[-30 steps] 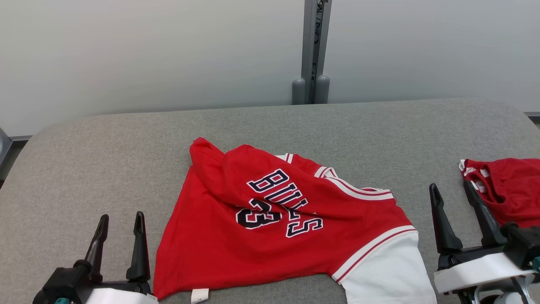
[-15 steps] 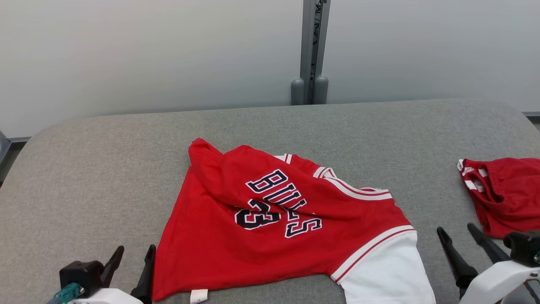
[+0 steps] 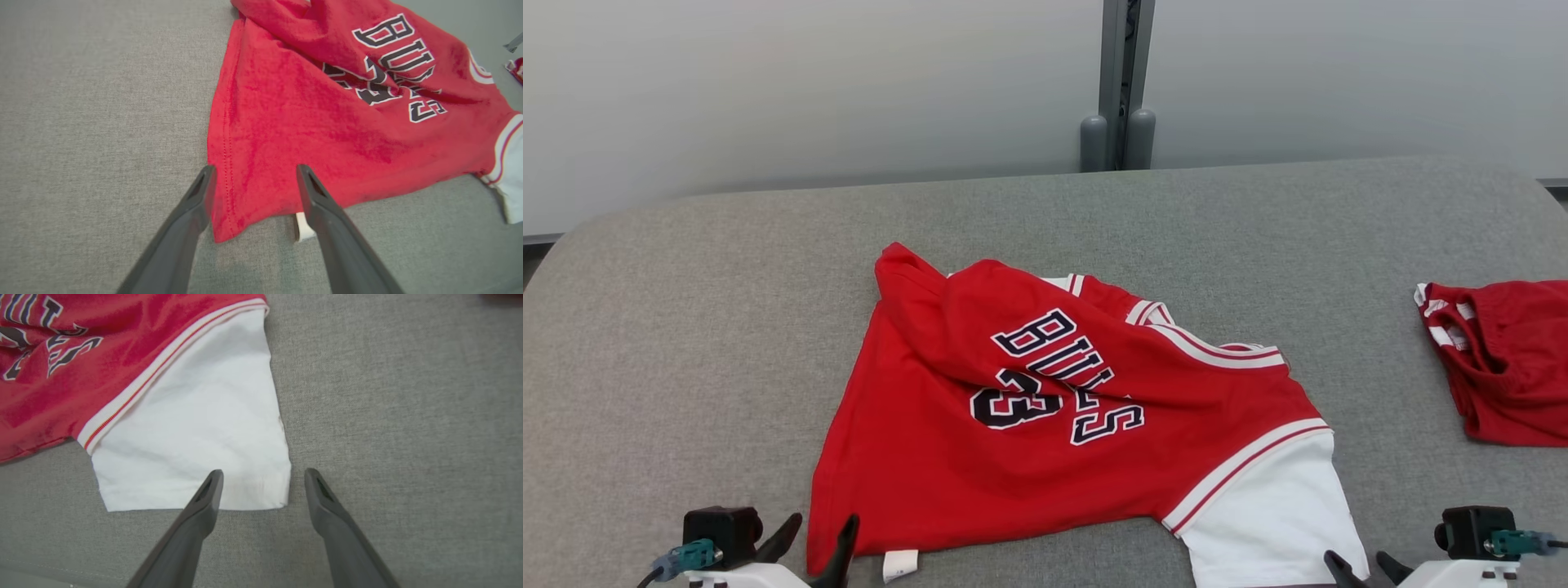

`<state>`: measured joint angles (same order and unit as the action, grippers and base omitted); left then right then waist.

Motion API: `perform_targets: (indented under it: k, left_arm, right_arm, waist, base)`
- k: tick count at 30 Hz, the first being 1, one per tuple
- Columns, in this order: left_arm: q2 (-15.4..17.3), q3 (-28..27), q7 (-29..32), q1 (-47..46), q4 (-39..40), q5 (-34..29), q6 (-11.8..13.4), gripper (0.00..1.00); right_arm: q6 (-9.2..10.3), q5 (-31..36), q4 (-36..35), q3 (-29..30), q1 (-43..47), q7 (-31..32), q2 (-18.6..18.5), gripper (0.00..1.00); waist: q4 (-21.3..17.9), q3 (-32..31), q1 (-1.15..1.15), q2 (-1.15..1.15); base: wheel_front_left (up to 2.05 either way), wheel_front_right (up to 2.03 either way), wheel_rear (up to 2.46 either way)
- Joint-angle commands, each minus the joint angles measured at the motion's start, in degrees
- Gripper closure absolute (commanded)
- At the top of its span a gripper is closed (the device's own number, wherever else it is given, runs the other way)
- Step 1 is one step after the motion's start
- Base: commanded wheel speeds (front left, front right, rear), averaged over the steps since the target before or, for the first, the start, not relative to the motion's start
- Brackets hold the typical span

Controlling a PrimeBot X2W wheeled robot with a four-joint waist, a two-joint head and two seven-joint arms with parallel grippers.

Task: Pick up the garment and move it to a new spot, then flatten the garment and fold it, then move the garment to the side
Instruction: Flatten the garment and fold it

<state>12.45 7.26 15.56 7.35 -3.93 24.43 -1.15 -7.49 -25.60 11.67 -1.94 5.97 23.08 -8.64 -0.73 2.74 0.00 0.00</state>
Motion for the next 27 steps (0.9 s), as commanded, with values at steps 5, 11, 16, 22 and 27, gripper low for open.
perform_targets:
  k: [5,11,16,22,27]
  left_arm:
    - [0.6,0.9,1.5,-2.1,-2.8,0.8,-1.1,0.00]
    - [0.8,1.7,2.0,-4.7,-7.9,1.3,-2.2,0.00]
    - [0.8,1.3,1.8,-6.0,-12.8,1.5,-1.3,0.00]
    - [0.1,2.6,3.7,-6.1,-15.4,3.8,-3.4,0.00]
    - [-0.1,3.1,3.6,-6.6,-15.7,4.6,-4.0,1.00]
  right_arm:
    - [-0.01,0.2,3.2,-0.1,-2.4,-1.0,0.5,0.00]
    - [-0.01,0.1,5.5,-1.2,-4.4,-2.0,1.0,0.00]
    - [-0.01,-0.5,6.9,-2.8,-5.5,-2.6,1.2,0.00]
    - [-0.02,-1.3,8.0,-4.3,-5.9,-3.1,1.0,0.00]
    - [-0.07,-2.5,8.4,-6.3,-6.4,-4.1,0.9,0.18]
  waist:
    - [-0.1,1.0,0.00,0.00]
    - [0.0,2.0,0.00,0.00]
    - [-0.2,2.6,0.00,0.00]
    - [-0.2,2.8,0.00,0.00]
    - [0.0,2.6,0.00,0.00]
  base:
    - [0.00,0.00,0.00]
    - [0.00,0.00,0.00]
    - [0.00,0.00,0.00]
    - [0.00,0.00,0.00]
    - [0.00,0.00,0.00]
